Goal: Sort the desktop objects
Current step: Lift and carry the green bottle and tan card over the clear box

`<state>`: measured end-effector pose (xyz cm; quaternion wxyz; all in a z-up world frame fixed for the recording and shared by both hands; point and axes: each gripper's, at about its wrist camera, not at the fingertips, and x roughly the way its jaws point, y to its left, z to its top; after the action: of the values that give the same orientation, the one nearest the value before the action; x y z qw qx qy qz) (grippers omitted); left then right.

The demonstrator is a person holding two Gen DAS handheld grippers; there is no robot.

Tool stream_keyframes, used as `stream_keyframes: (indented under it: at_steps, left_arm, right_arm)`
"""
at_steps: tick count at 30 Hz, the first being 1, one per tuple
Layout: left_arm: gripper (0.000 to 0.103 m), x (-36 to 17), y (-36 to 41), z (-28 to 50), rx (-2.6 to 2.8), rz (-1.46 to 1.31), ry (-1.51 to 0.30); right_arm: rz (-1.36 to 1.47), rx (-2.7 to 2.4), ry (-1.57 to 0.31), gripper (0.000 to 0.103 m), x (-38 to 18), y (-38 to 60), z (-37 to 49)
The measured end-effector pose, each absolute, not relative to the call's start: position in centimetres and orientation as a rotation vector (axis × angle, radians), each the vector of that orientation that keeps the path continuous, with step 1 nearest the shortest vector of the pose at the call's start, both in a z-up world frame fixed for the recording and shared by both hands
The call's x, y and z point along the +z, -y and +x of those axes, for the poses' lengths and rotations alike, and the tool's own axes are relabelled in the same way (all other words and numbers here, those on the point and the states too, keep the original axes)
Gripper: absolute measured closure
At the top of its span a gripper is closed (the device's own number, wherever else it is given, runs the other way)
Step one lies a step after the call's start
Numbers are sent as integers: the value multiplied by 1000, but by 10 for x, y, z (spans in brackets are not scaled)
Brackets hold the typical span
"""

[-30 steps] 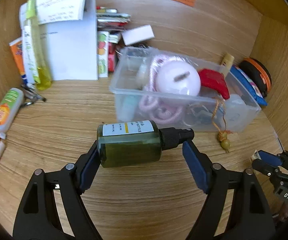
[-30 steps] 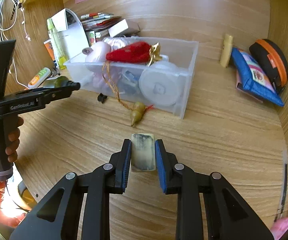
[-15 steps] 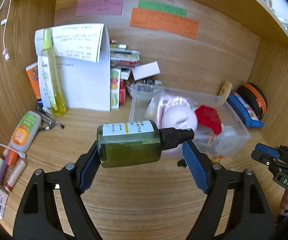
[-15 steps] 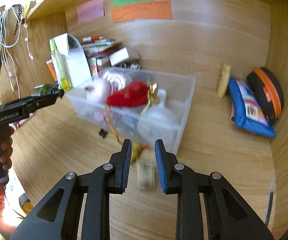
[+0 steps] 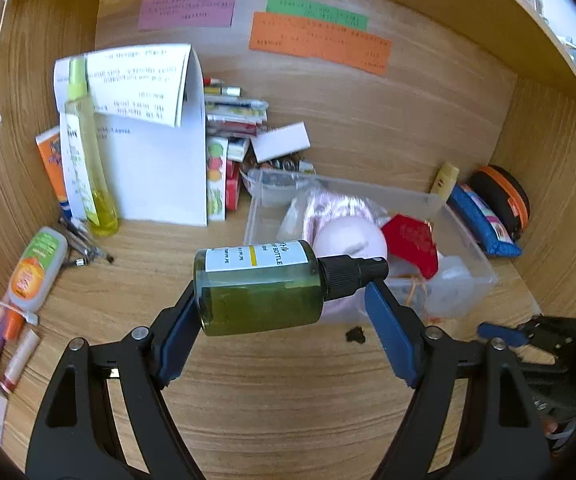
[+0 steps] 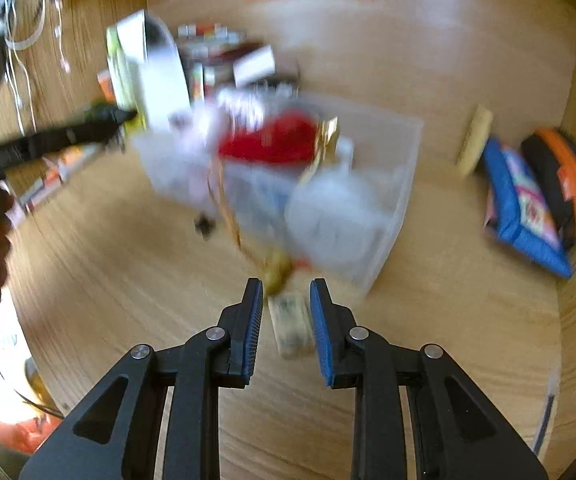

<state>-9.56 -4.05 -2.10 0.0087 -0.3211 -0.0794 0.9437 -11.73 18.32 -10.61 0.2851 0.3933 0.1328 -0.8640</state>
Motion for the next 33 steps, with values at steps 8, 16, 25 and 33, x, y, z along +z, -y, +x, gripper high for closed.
stream_keyframes:
  at_steps: [8, 16, 25, 33]
  left_arm:
    - [23, -28, 40, -91, 2931, -1025, 278]
    - [23, -26, 38, -85, 2929, -999, 279]
    - [23, -21, 35, -84, 2931, -979, 279]
    - [23, -3, 32, -93, 2953, -922, 240]
  right_arm:
    - [1082, -2283, -399, 76, -126, -179, -120]
    - [1113, -2317, -457, 78, -134, -178, -129]
    - [1116, -2345, -283, 93, -129, -198, -136]
    - [984, -2365, -190, 93, -85, -206, -124]
